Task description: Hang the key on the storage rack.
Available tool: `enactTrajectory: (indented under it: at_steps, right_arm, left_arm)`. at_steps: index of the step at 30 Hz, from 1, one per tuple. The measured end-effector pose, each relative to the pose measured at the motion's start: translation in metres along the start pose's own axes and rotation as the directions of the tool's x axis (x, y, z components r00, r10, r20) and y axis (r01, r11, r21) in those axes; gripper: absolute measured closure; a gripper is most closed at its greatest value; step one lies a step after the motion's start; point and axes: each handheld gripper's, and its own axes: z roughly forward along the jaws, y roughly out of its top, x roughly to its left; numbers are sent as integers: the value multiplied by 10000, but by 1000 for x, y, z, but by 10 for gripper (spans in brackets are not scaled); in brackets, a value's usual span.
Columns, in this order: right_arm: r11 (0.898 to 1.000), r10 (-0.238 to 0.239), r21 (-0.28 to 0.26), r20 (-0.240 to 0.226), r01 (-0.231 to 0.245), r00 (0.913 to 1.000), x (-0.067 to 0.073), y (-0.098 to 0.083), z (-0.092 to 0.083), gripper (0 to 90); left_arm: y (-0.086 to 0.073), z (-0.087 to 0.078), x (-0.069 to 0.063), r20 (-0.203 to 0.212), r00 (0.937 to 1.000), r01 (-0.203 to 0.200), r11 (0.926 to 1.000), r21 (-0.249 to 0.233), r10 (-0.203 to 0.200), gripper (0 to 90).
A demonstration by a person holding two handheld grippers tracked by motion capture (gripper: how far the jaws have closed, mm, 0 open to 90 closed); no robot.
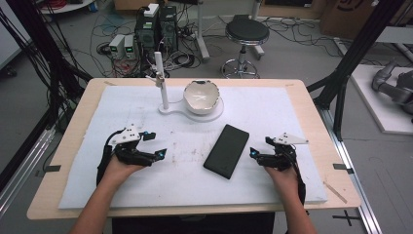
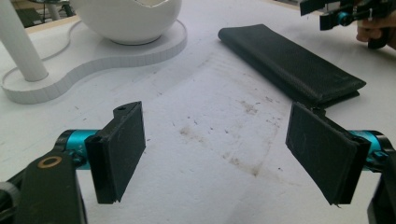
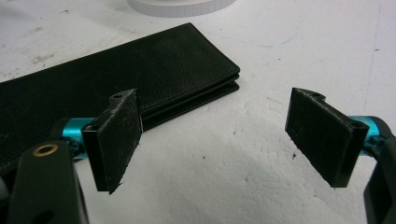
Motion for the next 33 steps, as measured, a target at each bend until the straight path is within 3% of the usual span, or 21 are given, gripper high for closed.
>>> enactTrajectory:
  at_steps: [10, 24, 29, 33]
  right_arm:
    - [9999, 114, 19, 153, -114, 9998, -4, -1, -3, 191]
    - [9997, -258, 60, 200, 257, 9995, -4, -2, -4, 191]
    - [9998, -151, 125, 248, 148, 9996, -4, -4, -9, 191]
    - [9998, -216, 55, 245, 215, 9995, -4, -3, -7, 191]
  left_arm:
    - [0, 2, -1, 174, 9998, 14, 10000, 48, -15, 198]
    - [0, 7, 5, 340, 9967, 746, 9969, -247, -737, 198]
    - [-1, 9, 4, 432, 9969, 665, 9978, -35, -662, 198]
    - [0, 6, 3, 456, 9972, 598, 9980, -215, -588, 198]
